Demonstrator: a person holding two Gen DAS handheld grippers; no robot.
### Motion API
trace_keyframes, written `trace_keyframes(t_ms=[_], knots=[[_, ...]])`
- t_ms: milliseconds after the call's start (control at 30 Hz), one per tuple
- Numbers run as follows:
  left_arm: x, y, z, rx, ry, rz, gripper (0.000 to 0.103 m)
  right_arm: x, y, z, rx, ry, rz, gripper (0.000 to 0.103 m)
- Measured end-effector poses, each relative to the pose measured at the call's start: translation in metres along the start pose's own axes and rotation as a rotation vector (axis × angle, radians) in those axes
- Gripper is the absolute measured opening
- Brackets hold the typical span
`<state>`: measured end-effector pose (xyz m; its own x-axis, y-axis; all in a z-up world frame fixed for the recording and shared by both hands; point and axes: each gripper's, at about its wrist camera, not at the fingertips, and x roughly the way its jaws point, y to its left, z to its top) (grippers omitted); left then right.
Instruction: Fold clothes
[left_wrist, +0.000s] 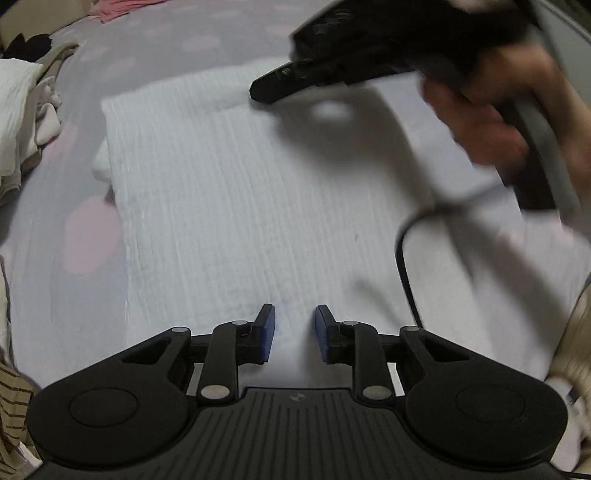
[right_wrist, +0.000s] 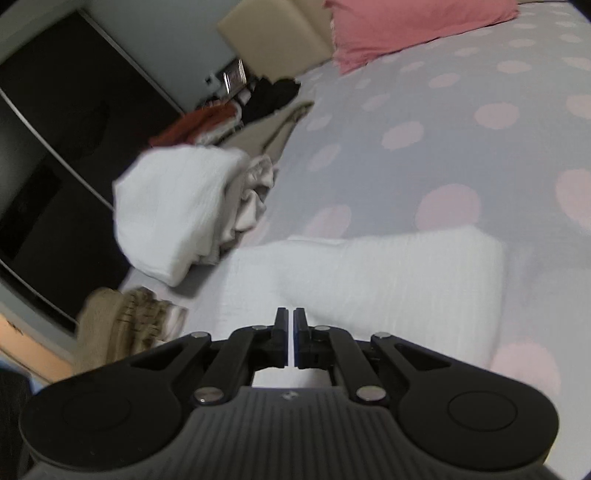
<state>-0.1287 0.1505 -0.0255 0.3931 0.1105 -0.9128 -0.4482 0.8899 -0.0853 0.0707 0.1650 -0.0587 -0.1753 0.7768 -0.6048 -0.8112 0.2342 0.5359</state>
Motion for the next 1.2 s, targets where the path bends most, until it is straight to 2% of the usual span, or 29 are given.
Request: trace_keyframes(t_ms=[67,133,333,367,467,567,733,867,900,967,1100,1200], knots=[[0.0,0.007,0.0,-0.026,0.0,-0.032,0.022,0.019,-0.012,0.008,0.001,0.044,-0.053,0.001],[0.0,0.012,-0.003,-0.038,-0.002,-0.05,0.022,0.034,-0.024,0.013,0.039,0.05,-0.08,0.0],[0.001,0.023,-0.008,-0.06,-0.007,-0.073,0.022,0.021,-0.043,0.027,0.11,-0.09,-0.155,0.0],[0.0,0.023,-0.01,-0.065,-0.009,-0.079,0.022,0.013,-0.043,0.027,0.12,-0.12,-0.159,0.0],[-0.002,0.027,-0.014,-0.082,-0.021,-0.093,0.022,-0.02,-0.044,0.019,0.139,-0.173,-0.065,0.005],[-0.002,0.031,-0.014,-0.077,-0.021,-0.091,0.022,-0.052,-0.037,-0.002,0.092,-0.112,0.062,0.009],[0.0,0.028,-0.016,-0.055,-0.014,-0.057,0.022,-0.061,-0.019,-0.059,-0.007,0.147,0.12,0.009],[-0.002,0.025,-0.017,-0.056,-0.013,-0.041,0.022,-0.047,-0.025,-0.095,-0.009,0.235,0.01,0.007],[-0.004,0.024,-0.017,-0.059,-0.014,-0.041,0.022,-0.047,-0.03,-0.1,0.019,0.228,-0.003,0.001],[-0.006,0.024,-0.017,-0.067,-0.016,-0.045,0.022,-0.053,-0.039,-0.103,0.062,0.188,-0.044,0.0],[-0.01,0.028,-0.013,-0.11,-0.051,-0.044,0.022,-0.069,-0.038,-0.097,0.061,0.104,-0.137,0.0],[-0.033,0.045,-0.013,-0.146,-0.125,0.015,0.023,-0.08,-0.03,-0.081,0.053,0.035,-0.141,0.011]])
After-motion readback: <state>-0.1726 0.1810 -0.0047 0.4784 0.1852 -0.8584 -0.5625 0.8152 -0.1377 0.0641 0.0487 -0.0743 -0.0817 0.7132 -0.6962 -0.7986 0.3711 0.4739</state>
